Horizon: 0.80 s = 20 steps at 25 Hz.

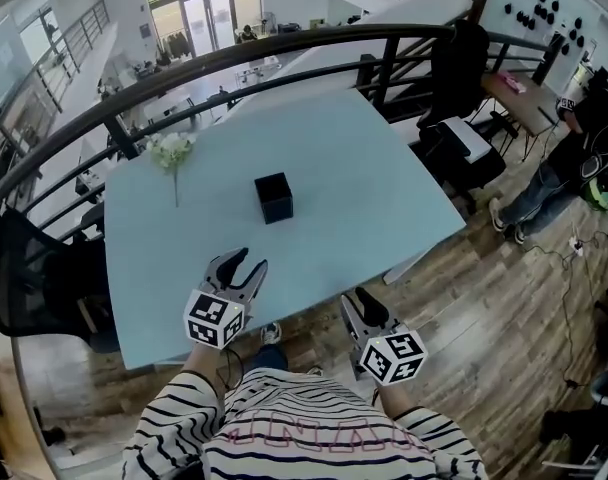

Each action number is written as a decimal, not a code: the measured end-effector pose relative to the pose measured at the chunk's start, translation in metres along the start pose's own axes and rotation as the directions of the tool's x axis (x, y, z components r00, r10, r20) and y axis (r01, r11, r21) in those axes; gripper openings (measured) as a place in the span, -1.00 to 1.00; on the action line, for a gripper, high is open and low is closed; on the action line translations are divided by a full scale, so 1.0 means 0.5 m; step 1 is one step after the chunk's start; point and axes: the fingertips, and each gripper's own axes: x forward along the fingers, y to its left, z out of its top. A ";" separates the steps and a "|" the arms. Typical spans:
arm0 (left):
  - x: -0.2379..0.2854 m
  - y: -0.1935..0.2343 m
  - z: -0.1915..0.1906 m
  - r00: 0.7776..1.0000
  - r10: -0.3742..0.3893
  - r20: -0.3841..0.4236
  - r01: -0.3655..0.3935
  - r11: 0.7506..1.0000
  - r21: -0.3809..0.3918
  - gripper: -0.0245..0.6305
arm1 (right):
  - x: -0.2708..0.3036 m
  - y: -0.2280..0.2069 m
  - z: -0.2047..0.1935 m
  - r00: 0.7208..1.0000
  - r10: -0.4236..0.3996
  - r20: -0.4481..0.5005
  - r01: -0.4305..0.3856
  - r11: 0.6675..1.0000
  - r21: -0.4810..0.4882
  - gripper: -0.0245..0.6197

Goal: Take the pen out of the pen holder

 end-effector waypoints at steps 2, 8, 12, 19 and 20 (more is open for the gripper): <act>0.019 0.013 0.001 1.000 -0.011 -0.008 0.011 1.000 0.017 -0.44 | 0.011 -0.007 -0.002 1.000 -0.004 -0.003 0.004 1.000 0.003 -0.44; 0.103 0.068 0.015 0.997 -0.067 -0.044 0.070 0.996 0.064 -0.44 | 0.066 -0.035 0.018 0.999 -0.040 -0.001 0.040 0.999 0.016 -0.44; 0.158 0.105 0.026 0.991 -0.114 -0.069 0.120 0.989 0.086 -0.44 | 0.111 -0.048 0.027 0.998 -0.065 0.004 0.065 0.998 0.027 -0.44; 0.252 0.159 0.048 0.969 -0.191 -0.154 0.216 0.963 0.162 -0.44 | 0.181 -0.062 0.040 0.995 -0.096 0.004 0.095 0.994 0.057 -0.44; 0.266 0.163 0.049 0.965 -0.201 -0.166 0.229 0.957 0.177 -0.44 | 0.190 -0.064 0.041 0.995 -0.098 0.003 0.097 0.993 0.060 -0.44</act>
